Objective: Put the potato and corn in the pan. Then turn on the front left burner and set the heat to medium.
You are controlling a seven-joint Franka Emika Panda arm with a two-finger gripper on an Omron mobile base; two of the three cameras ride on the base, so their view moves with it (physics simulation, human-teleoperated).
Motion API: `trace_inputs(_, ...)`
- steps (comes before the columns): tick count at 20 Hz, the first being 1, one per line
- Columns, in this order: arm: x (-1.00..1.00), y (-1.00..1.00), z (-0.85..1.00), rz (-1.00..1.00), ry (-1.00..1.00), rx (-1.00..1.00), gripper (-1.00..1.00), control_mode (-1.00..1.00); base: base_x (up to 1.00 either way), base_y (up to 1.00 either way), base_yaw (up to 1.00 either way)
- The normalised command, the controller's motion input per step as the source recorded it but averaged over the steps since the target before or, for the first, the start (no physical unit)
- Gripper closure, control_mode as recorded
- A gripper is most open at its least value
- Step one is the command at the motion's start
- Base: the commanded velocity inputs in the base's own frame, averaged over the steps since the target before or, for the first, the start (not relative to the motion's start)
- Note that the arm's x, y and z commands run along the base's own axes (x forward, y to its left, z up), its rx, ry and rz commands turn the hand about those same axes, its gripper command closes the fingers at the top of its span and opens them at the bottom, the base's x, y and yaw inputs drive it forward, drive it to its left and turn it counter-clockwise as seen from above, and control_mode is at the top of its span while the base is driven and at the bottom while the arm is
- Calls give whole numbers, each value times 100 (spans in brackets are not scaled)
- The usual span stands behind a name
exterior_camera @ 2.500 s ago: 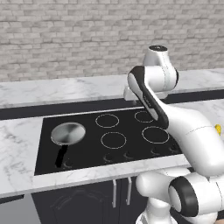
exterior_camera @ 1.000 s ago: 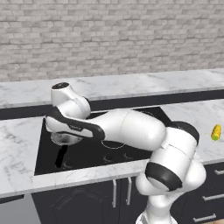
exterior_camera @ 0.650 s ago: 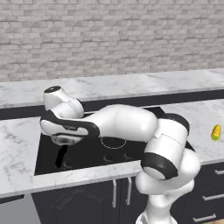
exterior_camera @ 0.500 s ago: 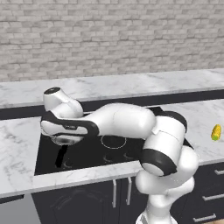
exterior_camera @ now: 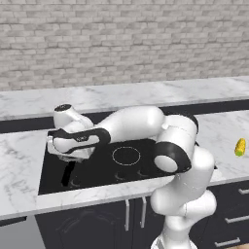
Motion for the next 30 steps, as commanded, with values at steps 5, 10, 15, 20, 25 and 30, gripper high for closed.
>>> trace_inputs(5,6,51,-16,5,7,-1,-100,-100,0,0,0)
trace_inputs(10,3,14,-1,0,3,-6,-100,-100,0,0,0)
trace_inputs(15,1,-7,-12,0,4,-2,-100,-100,0,0,0)
trace_inputs(20,-10,-34,-28,0,-1,0,-100,-100,0,0,0)
trace_inputs(25,-9,-40,-34,0,-3,4,-100,-100,0,0,0)
trace_inputs(30,0,0,-23,0,0,5,-100,-100,0,0,0)
